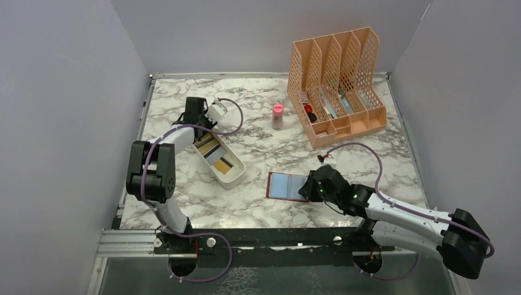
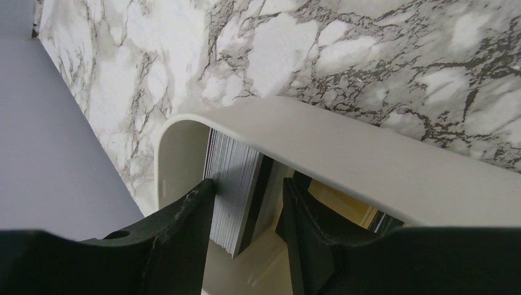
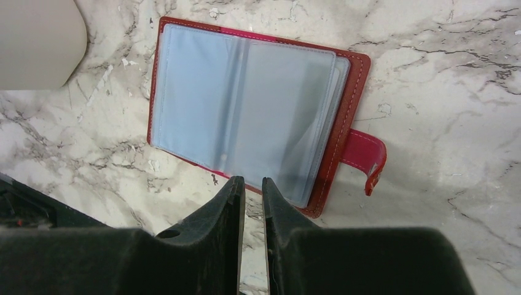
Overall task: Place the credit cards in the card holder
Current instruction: Pick up the credit card from the storage box.
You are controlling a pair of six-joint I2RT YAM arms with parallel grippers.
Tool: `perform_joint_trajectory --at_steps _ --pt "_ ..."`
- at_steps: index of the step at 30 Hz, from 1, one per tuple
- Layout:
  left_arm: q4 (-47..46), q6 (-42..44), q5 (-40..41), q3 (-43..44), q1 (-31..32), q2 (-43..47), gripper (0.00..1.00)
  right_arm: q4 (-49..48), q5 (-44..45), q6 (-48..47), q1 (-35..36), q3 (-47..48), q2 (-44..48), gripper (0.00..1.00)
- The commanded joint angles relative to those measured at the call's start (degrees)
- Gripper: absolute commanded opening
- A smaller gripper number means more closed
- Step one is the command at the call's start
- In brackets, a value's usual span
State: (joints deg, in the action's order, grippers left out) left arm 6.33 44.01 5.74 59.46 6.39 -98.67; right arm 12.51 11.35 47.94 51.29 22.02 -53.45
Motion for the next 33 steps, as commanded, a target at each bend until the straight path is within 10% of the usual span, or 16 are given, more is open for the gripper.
perform_joint_trajectory --at_steps 1,9,33 --pt "-3.9 1.7 3.4 0.0 0.3 -2.0 0.47 0.5 1.9 0.0 0.1 1.5 0.0 0.22" --pt "-4.3 1.4 4.7 0.2 1.0 -2.1 0.2 0.7 2.0 0.1 0.1 1.1 1.1 0.23" --pt "4.9 -1.1 1.3 3.6 2.5 4.5 0.0 -0.2 0.7 0.0 0.1 0.6 1.4 0.24"
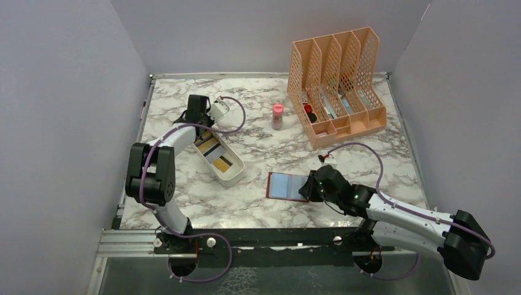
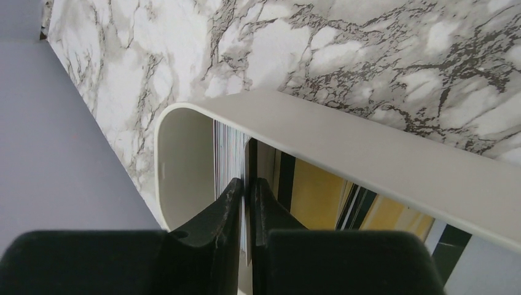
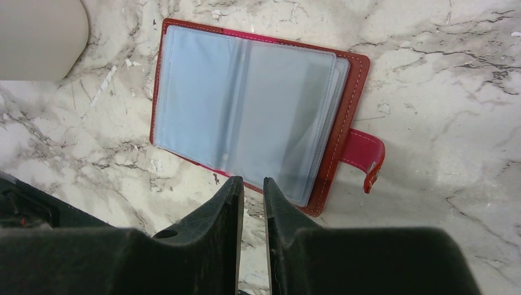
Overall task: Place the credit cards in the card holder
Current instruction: Pick up the credit card from the storage box.
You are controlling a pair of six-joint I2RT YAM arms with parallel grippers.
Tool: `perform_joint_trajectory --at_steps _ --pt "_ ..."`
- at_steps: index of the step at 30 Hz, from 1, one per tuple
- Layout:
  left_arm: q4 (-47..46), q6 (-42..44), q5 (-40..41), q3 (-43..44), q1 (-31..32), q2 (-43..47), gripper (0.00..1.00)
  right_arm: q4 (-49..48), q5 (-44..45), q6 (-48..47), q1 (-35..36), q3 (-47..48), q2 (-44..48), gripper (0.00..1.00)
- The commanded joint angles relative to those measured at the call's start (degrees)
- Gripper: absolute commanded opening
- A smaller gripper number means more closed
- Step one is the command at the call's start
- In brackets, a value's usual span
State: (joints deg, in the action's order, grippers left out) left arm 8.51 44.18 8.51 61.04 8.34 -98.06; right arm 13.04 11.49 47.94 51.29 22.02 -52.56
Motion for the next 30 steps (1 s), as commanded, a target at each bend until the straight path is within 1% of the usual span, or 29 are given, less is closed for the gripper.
perform_joint_trajectory --at_steps 1,7,13,18,24,30 --pt "3.0 -1.3 -1.5 2.0 0.6 4.1 0.0 -0.7 0.4 0.0 0.1 0.7 0.4 0.24" --pt "5.2 -3.4 -1.4 2.5 0.9 5.4 0.0 -1.0 0.0 0.4 0.1 0.4 0.4 0.24" --pt "7.1 -13.4 1.5 5.1 1.0 5.4 0.0 -1.1 -0.3 0.6 0.1 -0.1 0.8 0.24" --pt "8.7 -18.7 -0.6 5.7 1.3 7.5 0.0 -0.9 -0.4 0.5 0.1 0.1 0.9 0.24" --pt "8.7 -19.2 1.5 4.6 1.6 10.4 0.0 -1.7 -1.1 0.6 0.1 -0.6 0.9 0.24" --pt "8.9 -16.7 -0.8 3.8 1.8 11.4 0.02 -1.5 -1.0 0.1 0.1 0.4 0.4 0.24"
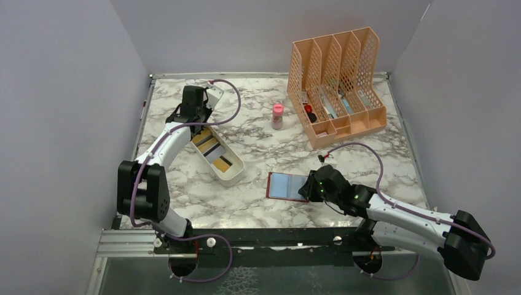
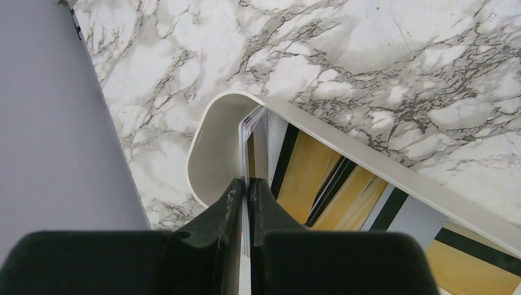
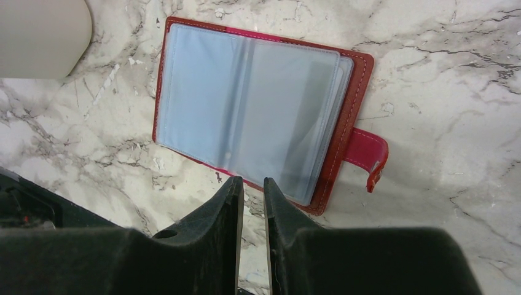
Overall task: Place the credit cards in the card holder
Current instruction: Pick up the credit card from the storage box.
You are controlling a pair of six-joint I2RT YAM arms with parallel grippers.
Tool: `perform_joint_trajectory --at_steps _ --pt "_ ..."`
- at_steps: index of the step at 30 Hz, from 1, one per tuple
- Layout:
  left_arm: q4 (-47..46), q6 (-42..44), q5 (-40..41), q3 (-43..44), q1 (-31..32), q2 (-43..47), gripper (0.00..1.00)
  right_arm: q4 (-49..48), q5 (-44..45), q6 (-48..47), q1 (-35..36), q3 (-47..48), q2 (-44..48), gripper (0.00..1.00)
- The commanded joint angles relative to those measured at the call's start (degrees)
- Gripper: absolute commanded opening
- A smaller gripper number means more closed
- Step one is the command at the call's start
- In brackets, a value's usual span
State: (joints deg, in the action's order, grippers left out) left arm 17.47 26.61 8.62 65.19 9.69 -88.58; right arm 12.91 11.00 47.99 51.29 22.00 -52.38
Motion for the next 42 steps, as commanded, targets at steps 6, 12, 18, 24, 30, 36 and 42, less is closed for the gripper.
perform_joint_trajectory --at_steps 6,12,18,24,30,36,42 --pt "1.0 2.1 -2.4 -0.8 0.4 1.9 0.0 -0.8 -0.4 0.4 0.1 0.9 1.0 0.24" --pt "6.1 5.0 -6.9 0.8 0.4 1.8 0.0 -0.8 -0.7 1.2 0.1 0.6 1.7 0.24" --pt "3.5 9.8 -5.4 -1.8 0.4 -0.2 0.0 -2.0 -1.8 1.4 0.1 0.4 1.3 0.24" --pt "-6.1 13.5 -4.0 -5.3 0.4 -2.1 0.0 -1.0 -1.4 0.8 0.1 0.9 1.1 0.24" --pt "-14.6 18.3 -1.3 -8.2 0.4 -3.5 0.0 -0.3 -0.5 0.1 0.1 1.3 2.0 0.24" --pt "-20.7 21.8 1.5 -9.2 0.4 -7.7 0.0 -0.4 -0.5 -0.6 0.1 2.6 0.1 0.24" --pt "-19.5 22.2 2.7 -6.7 0.4 -11.9 0.13 -0.7 -0.5 -0.4 0.1 1.7 0.5 0.24"
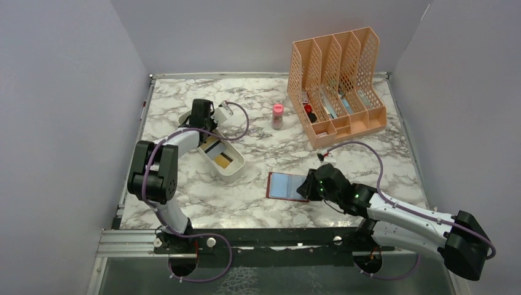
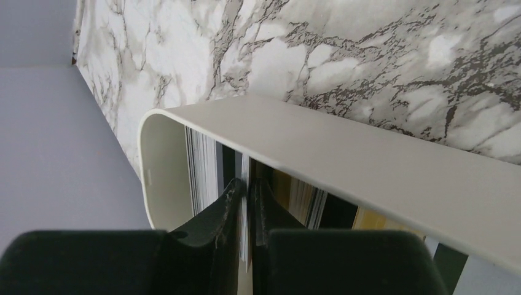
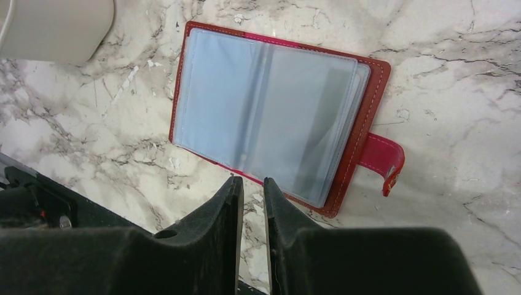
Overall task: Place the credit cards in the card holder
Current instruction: Pick up the credit card from the storage box.
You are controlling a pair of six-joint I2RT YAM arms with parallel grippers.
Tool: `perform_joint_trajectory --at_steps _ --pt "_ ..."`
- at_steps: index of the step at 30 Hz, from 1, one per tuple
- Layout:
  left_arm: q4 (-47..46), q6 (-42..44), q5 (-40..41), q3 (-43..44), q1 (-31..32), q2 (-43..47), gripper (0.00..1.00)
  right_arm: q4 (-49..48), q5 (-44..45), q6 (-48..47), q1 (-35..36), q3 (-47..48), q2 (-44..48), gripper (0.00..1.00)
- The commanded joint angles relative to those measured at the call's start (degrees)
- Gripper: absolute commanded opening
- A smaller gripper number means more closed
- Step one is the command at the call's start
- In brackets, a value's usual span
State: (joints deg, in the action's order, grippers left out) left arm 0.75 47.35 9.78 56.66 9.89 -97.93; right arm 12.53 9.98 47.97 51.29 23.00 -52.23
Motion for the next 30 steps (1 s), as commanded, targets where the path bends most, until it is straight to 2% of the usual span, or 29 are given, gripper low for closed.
perform_joint_trajectory --at_steps 1,7,15,17,30 --pt "-2.8 1.8 1.6 2.0 0.2 -2.8 0.15 -0.4 0.7 -0.4 0.1 0.5 0.4 0.24" --pt "-2.1 2.3 2.9 3.2 0.3 -4.8 0.3 -0.8 0.5 -0.5 0.1 0.4 -0.1 0.24" --pt "-4.6 4.2 8.8 3.2 0.4 -5.2 0.38 -1.5 0.3 -0.5 0.1 0.0 -0.5 0.24" --pt "-6.4 4.7 11.4 3.2 0.4 -5.6 0.38 -1.4 0.5 -0.5 0.1 -0.1 -0.4 0.24" --pt "-10.0 8.4 13.7 2.5 0.7 -4.6 0.33 -3.6 -0.1 -0.5 0.1 -0.5 -2.7 0.24"
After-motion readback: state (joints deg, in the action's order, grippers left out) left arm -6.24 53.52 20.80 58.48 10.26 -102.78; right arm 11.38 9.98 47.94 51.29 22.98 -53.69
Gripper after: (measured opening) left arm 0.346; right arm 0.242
